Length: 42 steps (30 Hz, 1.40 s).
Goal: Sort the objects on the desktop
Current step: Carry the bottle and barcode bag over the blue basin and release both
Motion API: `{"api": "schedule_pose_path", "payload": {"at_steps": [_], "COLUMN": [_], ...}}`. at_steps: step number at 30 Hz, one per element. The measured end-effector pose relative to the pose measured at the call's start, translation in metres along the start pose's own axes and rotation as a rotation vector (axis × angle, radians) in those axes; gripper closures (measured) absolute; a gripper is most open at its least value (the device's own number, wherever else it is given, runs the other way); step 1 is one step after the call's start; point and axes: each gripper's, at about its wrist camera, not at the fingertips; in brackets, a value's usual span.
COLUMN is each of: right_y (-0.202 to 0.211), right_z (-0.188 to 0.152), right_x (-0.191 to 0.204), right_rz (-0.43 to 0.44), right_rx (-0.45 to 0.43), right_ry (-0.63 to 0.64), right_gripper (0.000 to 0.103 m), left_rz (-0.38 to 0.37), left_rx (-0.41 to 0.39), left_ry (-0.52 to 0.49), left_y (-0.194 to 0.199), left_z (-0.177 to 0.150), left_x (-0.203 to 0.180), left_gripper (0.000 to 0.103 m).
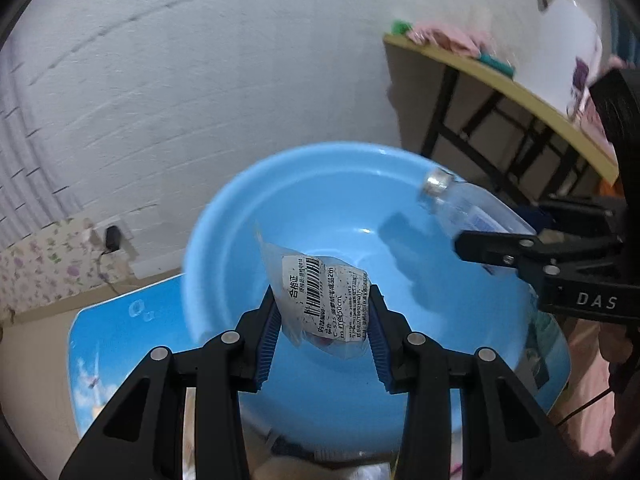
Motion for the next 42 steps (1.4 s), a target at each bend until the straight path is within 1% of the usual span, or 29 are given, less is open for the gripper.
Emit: {"api": "schedule_pose_path", "payload": {"at_steps": [4,7,9,13,15,17,19,22,27,28,31,32,34,37,38,39,40,41,42], "right_y": [-0.02,-0.028,-0.03,-0.045,-0.051,-0.055,-0.058,-0.061,-0.064,-0.064,-0.064,-0.063,-0.064,-0.059,-0.055,-0.05,-0.047,-0.043,-0.039], "right_z": [0.008,0.012,0.011,0.009,0.007,0.008,0.009,0.01,0.013,0.013,0.013,0.013,0.012,0.012,0.012,0.012,0.012,0.012,0.012], "right_x": [0.006,0.009,0.014,0.018,0.022,0.023,0.022,0.022,0.026,0.025,0.029,0.029,0.027,0.026,0.027,0.029,0.029,0.03,0.032], "right_rz": [-0.044,-0.046,-0.052,-0.04,-0.035,-0.03,-0.011,-0.015,-0.011,-0.012,-0.004,0.004,0.017,0.011,0.011,0.016,0.02,0.023,0.023], "right_rx": [0.045,0.079,0.09,0.156,0.173,0.183,0.195,0.2,0.196,0.191,0.174,0.167,0.155,0.142,0.128,0.113,0.104,0.095,0.088], "right_ry": [0.025,0.031,0.057,0.076,0.088,0.08,0.064,0.056,0.037,0.036,0.04,0.049,0.047,0.043,0.045,0.046,0.046,0.047,0.051], "right_gripper": [0.064,0.064,0.064,0.064,0.064,0.064,0.064,0.064,0.064,0.064,0.063,0.063,0.063,0.063,0.06,0.053,0.049,0.045,0.045], "left_rz": [-0.007,-0.003,-0.008,0.008,-0.002,-0.006,-0.026,-0.026,-0.036,-0.039,-0.053,-0.045,-0.038,-0.036,-0.035,-0.032,-0.029,-0.027,-0.023], "left_rx": [0.082,0.129,0.157,0.173,0.167,0.163,0.167,0.174,0.176,0.174,0.161,0.16,0.154,0.142,0.135,0.129,0.122,0.117,0.113], "left_ry": [-0.03,-0.065,-0.083,-0.124,-0.126,-0.146,-0.15,-0.152,-0.158,-0.159,-0.162,-0.165,-0.163,-0.145,-0.141,-0.136,-0.131,-0.128,-0.125], "left_y": [-0.024,-0.034,-0.04,-0.047,-0.049,-0.052,-0.057,-0.058,-0.052,-0.05,-0.045,-0.046,-0.044,-0.039,-0.036,-0.034,-0.032,-0.03,-0.027], "left_z": [0.005,0.007,0.006,0.008,0.009,0.009,0.009,0.011,0.012,0.012,0.011,0.011,0.009,0.007,0.007,0.006,0.006,0.005,0.004], "left_x": [0.006,0.006,0.005,0.0,-0.001,-0.003,-0.001,-0.001,0.002,0.001,0.0,-0.002,-0.003,-0.005,-0.005,-0.005,-0.006,-0.007,-0.008], "left_gripper": [0.063,0.063,0.063,0.063,0.063,0.062,0.062,0.062,0.057,0.055,0.044,0.04,0.038,0.037,0.035,0.033,0.029,0.027,0.027]}}
Point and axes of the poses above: each gripper's, at about its wrist camera, not at the fingertips, and y roughly against the way its jaws point, x to its left, z to its top, and after that the axes turned 13 degrees about -z, right-handed
